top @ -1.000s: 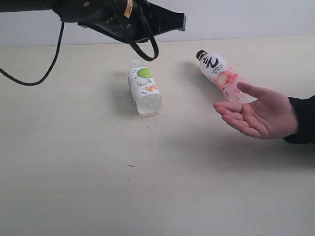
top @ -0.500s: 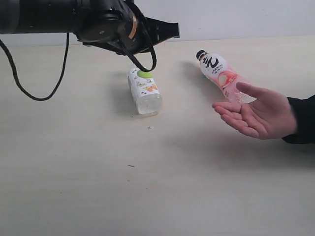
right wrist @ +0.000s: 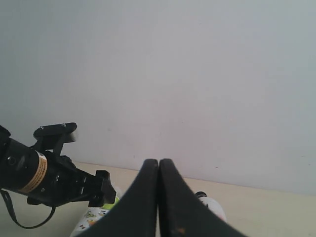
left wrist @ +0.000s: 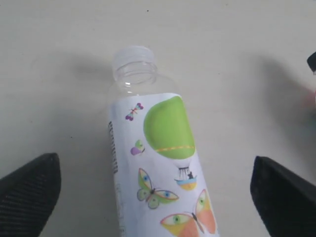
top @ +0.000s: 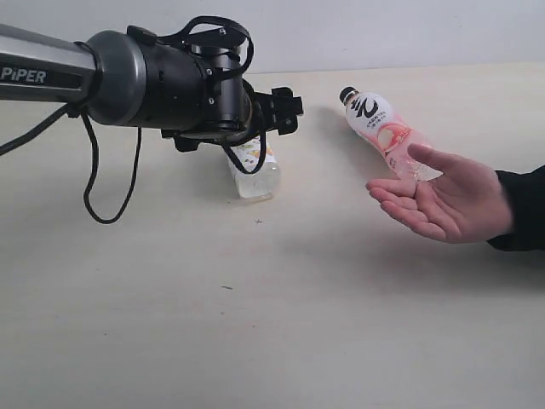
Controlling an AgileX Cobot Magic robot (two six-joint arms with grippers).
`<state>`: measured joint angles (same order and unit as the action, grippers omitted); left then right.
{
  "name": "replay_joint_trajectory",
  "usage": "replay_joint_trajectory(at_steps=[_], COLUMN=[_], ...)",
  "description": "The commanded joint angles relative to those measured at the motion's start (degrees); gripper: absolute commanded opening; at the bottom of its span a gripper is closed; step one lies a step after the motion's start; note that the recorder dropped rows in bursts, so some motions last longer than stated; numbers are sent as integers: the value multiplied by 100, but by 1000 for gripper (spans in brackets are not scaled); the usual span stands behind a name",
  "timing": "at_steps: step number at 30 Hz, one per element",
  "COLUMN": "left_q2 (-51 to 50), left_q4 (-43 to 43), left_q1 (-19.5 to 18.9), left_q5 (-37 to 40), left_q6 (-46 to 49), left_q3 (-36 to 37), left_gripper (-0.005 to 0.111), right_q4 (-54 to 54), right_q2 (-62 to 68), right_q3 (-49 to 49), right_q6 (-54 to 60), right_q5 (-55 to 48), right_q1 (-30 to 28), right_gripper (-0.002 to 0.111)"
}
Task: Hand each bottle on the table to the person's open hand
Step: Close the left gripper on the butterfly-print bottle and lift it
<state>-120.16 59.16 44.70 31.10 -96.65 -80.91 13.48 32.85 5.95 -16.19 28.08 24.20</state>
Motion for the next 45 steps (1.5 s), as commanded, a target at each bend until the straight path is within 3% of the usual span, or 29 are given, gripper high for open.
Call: replay_joint_trajectory(at_steps=[1, 6, 9, 38, 43, 45], left_q2=[-224, -438, -455, -743, -743, -743], left_q4=[124, 354, 642, 507, 507, 507], left_q1=[-78, -78, -78, -78, -78, -78], left_q5=[-47, -436, -293, -607, -288, -253], left_q6=[-258, -582, -897, -903, -843, -785], left_q3=[-35, -35, -35, -35, -35, -35], left_gripper=[105, 105, 105, 105, 100, 93], right_q4=[19, 19, 8, 9, 9, 9], right_q2=[-19, -19, -19, -19, -19, -19], right_q3=[-13, -13, -13, -13, -13, -13], right_q6=[0, 0, 0, 0, 0, 0], right_q5=[22, 22, 22, 22, 22, 22], right_q1=[-19, -19, -19, -19, -19, -19], right_gripper=[0, 0, 0, 0, 0, 0])
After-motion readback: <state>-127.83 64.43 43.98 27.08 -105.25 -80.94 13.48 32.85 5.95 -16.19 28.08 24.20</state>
